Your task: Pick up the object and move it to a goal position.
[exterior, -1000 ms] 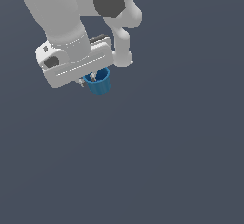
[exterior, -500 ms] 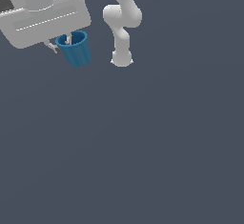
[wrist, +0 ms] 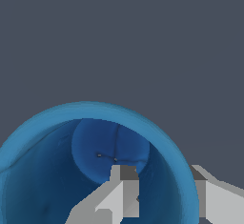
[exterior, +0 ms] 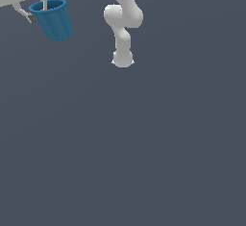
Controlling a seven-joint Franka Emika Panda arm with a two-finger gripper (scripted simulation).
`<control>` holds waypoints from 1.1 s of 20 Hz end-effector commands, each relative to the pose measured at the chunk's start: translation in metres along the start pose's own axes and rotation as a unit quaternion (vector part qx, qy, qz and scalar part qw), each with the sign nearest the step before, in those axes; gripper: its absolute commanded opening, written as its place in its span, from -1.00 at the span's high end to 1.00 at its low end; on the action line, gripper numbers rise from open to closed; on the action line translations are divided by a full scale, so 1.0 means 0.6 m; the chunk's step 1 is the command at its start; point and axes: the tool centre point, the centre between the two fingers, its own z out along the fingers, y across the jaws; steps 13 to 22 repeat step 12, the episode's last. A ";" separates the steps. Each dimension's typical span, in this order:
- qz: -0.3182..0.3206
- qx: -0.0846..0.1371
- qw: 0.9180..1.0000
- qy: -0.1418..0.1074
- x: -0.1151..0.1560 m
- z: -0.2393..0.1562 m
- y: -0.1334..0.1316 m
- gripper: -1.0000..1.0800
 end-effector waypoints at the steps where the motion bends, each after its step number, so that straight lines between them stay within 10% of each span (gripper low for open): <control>1: -0.001 0.000 1.000 0.000 -0.011 -0.019 0.005 1.00; 22: -0.001 -0.001 1.000 0.000 -0.024 -0.045 0.013 1.00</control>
